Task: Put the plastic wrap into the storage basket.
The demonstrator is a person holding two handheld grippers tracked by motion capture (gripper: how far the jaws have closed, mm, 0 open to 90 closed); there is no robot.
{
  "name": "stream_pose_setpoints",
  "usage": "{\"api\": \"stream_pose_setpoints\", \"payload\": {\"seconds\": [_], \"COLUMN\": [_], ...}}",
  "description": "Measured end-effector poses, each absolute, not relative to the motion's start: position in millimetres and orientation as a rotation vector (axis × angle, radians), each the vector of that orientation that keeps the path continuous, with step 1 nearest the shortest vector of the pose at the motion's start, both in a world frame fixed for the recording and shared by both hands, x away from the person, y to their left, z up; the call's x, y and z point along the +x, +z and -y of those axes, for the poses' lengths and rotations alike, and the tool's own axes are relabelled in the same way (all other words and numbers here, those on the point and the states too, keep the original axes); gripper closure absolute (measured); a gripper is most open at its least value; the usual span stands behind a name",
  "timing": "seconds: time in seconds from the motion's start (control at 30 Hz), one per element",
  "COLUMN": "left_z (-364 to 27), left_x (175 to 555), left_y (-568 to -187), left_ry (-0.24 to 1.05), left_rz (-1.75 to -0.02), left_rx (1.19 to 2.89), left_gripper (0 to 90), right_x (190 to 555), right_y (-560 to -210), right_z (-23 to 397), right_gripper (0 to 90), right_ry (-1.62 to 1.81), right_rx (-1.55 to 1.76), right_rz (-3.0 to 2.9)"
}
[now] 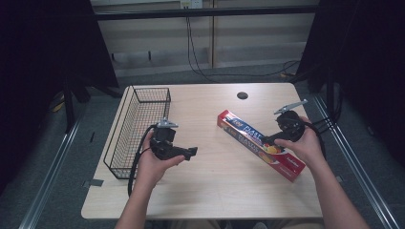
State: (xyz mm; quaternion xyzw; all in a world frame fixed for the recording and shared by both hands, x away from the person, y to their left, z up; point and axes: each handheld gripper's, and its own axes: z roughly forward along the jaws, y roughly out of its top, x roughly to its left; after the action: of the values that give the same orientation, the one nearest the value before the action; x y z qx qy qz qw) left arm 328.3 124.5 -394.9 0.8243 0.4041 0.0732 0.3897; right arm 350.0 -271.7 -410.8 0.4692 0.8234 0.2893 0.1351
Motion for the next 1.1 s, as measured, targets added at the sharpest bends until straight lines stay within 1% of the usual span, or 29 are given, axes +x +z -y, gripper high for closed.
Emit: {"api": "stream_pose_setpoints", "payload": {"seconds": [0.17, 0.23, 0.57, 0.63, 0.67, 0.7, 0.93, 1.1], "left_z": [-123.7, -123.2, -123.9, -123.1, -125.0, -124.8, -127.9, -128.5], "left_x": [328.6, 328.2, 327.8, 326.9, 326.7, 326.1, 325.6, 326.5], "left_y": [-396.8, -397.7, -399.4, -400.3, -401.3, -402.2, -402.3, -401.9], "left_ry": [0.187, 0.194, 0.183, 0.178, 0.181, 0.184, 0.176, 0.185], "left_rz": [-1.025, -1.039, -1.022, -1.037, -1.027, -1.04, -1.038, -1.035], "left_rx": [2.118, 2.089, 2.112, 2.096, 2.118, 2.104, 2.108, 2.099], "left_gripper": [0.2, 0.2, 0.4, 0.4, 0.4, 0.4, 0.5, 0.6], "right_x": [349.0, 348.8, 345.7, 346.6, 347.7, 347.8, 348.9, 348.0], "right_y": [-412.3, -414.0, -430.9, -432.9, -435.8, -436.9, -445.9, -452.9], "right_z": [276.8, 277.2, 279.0, 278.9, 276.4, 274.3, 267.5, 268.3], "right_gripper": [4.1, 5.5, 6.0, 6.3, 8.8, 10.0, 11.5, 16.5], "right_ry": [0.83, 0.831, 0.733, 0.722, 0.723, 0.712, 0.625, 0.61], "right_rx": [1.386, 1.388, 1.377, 1.37, 1.358, 1.365, 1.345, 1.332], "right_rz": [-2.388, -2.397, -2.478, -2.493, -2.509, -2.515, -2.565, -2.595]}}
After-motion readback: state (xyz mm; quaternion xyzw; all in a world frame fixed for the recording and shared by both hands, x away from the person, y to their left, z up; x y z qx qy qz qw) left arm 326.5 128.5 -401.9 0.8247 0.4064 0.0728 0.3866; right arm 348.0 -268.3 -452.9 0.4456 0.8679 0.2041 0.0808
